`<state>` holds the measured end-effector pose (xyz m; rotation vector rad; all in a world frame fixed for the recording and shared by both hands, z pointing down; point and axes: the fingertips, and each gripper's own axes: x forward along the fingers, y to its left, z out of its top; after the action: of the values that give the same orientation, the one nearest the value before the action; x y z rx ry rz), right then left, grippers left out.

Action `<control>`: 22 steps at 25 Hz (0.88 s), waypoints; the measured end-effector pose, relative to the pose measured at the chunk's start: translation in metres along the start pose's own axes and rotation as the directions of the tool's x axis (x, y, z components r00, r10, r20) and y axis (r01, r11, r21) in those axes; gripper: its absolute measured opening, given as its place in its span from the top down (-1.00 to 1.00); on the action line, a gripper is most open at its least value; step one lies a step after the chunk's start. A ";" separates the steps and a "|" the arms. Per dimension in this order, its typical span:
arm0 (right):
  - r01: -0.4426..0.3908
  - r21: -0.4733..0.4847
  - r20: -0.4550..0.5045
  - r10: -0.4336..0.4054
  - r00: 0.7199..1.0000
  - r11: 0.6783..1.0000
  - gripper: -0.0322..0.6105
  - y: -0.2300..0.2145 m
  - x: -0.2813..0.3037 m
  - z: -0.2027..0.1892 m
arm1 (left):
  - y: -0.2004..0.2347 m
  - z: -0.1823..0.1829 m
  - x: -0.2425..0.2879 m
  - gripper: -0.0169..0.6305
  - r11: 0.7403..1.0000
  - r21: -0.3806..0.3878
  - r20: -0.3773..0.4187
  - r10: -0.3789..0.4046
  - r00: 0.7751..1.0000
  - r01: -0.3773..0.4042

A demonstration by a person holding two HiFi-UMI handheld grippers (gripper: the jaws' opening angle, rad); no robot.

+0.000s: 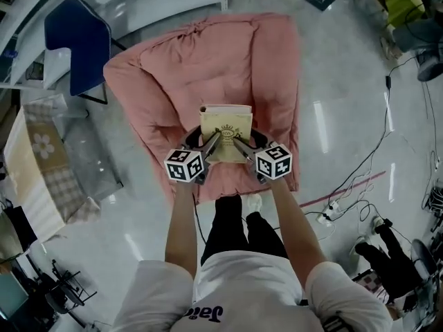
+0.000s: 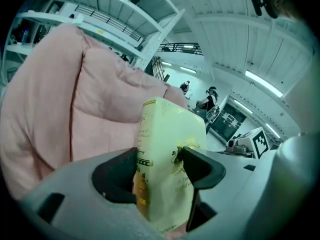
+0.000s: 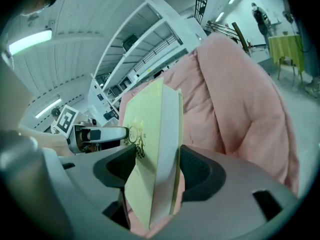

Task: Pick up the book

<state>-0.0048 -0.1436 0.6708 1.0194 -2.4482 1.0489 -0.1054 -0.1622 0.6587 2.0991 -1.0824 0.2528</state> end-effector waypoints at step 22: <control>-0.019 -0.345 0.306 0.131 0.943 0.938 0.02 0.182 -0.230 0.169 | -0.237 0.160 -0.197 0.04 0.962 0.267 0.400 -0.057 0.915 -0.058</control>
<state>0.0319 -0.0628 0.3445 1.0542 -2.8197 0.4738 -0.0709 -0.0654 0.3267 2.4716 -1.3509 -0.0438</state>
